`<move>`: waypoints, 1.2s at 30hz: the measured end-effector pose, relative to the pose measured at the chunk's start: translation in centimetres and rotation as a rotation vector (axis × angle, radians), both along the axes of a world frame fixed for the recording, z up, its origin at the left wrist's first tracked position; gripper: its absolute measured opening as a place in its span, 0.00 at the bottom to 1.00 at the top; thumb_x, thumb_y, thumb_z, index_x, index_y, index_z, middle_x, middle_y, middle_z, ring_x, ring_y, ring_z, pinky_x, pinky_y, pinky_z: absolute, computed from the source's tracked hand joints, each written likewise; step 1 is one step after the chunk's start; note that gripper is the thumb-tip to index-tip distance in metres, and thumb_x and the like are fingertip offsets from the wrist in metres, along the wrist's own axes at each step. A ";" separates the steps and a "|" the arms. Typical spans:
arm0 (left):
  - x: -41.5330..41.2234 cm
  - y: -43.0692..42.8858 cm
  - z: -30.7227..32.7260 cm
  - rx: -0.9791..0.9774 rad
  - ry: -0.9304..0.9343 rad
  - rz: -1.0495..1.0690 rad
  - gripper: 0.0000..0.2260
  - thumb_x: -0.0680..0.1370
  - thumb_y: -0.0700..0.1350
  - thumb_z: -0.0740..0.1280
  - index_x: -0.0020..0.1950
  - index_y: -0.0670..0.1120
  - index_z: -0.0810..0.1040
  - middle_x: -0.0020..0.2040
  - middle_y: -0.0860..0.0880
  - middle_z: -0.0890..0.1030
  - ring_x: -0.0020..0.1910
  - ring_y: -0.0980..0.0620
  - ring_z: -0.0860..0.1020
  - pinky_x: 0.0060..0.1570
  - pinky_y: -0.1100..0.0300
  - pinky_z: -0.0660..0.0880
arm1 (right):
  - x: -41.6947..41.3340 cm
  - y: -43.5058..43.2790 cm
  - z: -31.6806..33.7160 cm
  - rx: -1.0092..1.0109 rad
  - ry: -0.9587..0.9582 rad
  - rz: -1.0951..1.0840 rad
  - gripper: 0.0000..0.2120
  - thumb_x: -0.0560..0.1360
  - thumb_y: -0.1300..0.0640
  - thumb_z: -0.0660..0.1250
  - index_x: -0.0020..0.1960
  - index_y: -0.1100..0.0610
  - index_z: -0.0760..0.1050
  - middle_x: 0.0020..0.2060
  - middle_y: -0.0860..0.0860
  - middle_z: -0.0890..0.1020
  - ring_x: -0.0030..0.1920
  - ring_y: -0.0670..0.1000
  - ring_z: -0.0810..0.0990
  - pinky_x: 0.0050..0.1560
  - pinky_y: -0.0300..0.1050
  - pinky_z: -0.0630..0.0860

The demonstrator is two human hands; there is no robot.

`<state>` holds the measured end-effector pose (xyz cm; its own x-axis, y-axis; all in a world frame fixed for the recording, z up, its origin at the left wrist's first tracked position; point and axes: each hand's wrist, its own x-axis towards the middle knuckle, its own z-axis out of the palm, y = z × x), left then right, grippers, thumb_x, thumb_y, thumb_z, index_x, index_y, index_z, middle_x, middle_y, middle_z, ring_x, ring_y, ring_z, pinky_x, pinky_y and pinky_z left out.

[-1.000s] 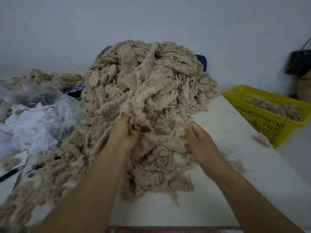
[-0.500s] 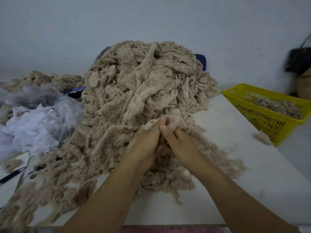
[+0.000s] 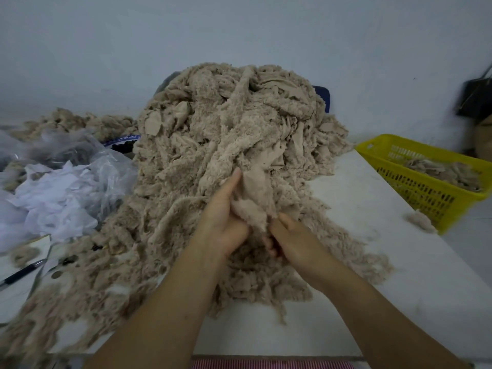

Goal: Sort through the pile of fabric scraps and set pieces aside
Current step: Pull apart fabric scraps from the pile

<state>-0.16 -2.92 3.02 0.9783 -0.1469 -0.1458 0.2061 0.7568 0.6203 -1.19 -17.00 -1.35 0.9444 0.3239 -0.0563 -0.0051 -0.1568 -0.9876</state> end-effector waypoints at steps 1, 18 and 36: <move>0.2 0.4 0.3 -0.061 -0.029 0.002 0.13 0.77 0.48 0.69 0.49 0.40 0.86 0.47 0.45 0.85 0.38 0.52 0.85 0.40 0.57 0.82 | 0.1 -0.7 -0.2 -0.119 -0.030 0.011 0.13 0.82 0.51 0.58 0.39 0.52 0.72 0.29 0.46 0.77 0.30 0.45 0.74 0.29 0.37 0.70; -2.0 -1.4 -1.4 1.194 -0.378 -0.034 0.15 0.82 0.49 0.65 0.37 0.52 0.83 0.30 0.54 0.80 0.29 0.59 0.78 0.32 0.66 0.74 | 1.6 -1.3 0.7 0.074 -0.067 -0.169 0.11 0.80 0.41 0.61 0.50 0.43 0.81 0.51 0.46 0.85 0.52 0.48 0.82 0.54 0.46 0.77; -1.9 -1.8 -3.1 1.162 -0.195 0.055 0.08 0.76 0.56 0.66 0.40 0.60 0.83 0.34 0.62 0.83 0.33 0.66 0.80 0.35 0.68 0.76 | 2.0 -0.6 1.7 -0.007 -0.031 -0.116 0.20 0.77 0.34 0.61 0.49 0.48 0.80 0.44 0.42 0.84 0.46 0.41 0.83 0.45 0.35 0.79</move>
<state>-2.01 -4.69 -0.09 0.9998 0.0186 -0.0111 0.0158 -0.2788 0.9602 0.81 -17.65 0.39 0.9768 0.2124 -0.0286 0.0068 -0.1638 -0.9865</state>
